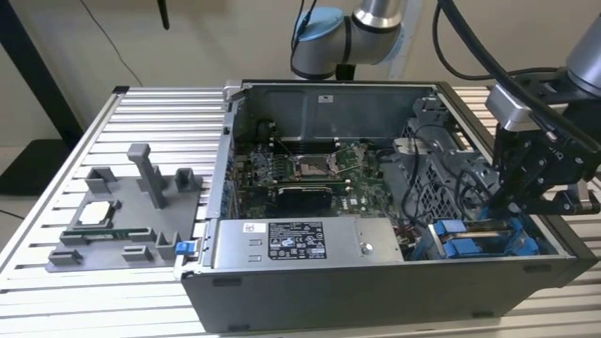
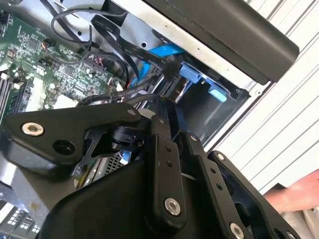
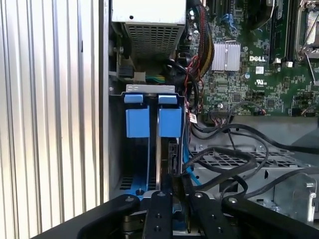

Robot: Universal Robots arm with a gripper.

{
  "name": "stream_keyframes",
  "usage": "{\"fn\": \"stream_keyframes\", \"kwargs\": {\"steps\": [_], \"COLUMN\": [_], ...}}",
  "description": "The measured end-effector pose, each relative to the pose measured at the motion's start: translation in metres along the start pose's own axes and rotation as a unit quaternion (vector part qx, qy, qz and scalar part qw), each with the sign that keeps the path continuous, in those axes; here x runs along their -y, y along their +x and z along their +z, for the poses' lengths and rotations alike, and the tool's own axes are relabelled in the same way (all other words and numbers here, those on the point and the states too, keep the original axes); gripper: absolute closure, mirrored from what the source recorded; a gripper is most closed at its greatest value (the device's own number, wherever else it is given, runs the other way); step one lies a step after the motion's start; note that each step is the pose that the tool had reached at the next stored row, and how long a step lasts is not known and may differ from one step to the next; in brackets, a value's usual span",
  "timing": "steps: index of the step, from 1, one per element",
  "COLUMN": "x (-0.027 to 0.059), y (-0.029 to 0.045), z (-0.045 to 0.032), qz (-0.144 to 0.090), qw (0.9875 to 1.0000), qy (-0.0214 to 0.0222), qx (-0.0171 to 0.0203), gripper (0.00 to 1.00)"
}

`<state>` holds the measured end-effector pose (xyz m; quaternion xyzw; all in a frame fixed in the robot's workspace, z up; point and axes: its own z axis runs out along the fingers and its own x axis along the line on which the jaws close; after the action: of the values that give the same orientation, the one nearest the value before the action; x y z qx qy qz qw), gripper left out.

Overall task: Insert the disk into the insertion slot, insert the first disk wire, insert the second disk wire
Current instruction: 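Insert the first disk wire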

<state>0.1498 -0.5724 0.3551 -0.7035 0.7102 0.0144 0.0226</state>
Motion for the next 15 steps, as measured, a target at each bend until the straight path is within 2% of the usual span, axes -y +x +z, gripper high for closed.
{"fn": "stream_keyframes", "kwargs": {"steps": [11,15], "x": [0.0024,0.0028], "y": [-0.0001,0.0000], "z": [0.0051,0.0070], "qz": [-0.001,-0.005], "qw": [1.0000,1.0000], "qy": [0.0006,0.0023], "qx": [0.0018,0.0019], "gripper": [1.00,1.00]}}
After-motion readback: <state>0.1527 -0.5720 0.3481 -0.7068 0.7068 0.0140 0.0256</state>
